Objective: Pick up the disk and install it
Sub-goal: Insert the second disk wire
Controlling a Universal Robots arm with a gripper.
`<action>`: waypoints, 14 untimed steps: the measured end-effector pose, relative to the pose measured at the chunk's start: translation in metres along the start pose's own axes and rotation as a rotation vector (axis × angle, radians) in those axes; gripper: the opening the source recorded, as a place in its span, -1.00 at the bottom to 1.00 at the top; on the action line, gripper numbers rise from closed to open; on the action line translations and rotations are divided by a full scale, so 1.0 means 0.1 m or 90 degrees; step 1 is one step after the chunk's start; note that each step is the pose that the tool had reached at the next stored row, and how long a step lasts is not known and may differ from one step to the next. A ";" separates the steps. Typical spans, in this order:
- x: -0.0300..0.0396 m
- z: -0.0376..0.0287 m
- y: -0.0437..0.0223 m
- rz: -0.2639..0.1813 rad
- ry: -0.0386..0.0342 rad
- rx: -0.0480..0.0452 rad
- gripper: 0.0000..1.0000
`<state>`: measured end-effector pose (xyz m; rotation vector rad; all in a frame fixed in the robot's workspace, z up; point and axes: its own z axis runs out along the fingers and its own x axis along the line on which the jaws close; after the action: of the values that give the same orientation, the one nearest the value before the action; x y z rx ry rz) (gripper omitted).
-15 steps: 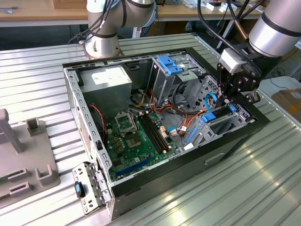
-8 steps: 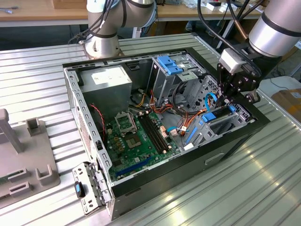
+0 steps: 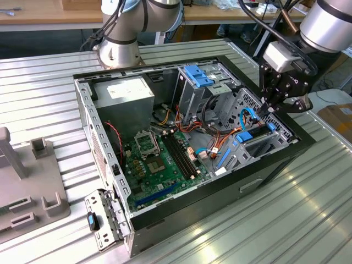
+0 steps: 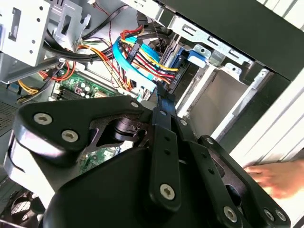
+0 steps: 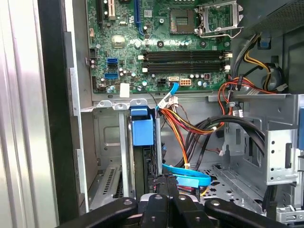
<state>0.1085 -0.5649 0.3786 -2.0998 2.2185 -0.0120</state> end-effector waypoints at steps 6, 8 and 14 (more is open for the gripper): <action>0.103 -0.013 -0.013 0.006 -0.0444 -0.0022 -0.79; 0.138 0.002 -0.014 0.010 -0.0472 -0.0020 -0.79; 0.251 0.083 0.006 0.022 -0.0605 -0.0021 -0.79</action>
<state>0.1071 -0.5895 0.3688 -2.0177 2.2017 0.0918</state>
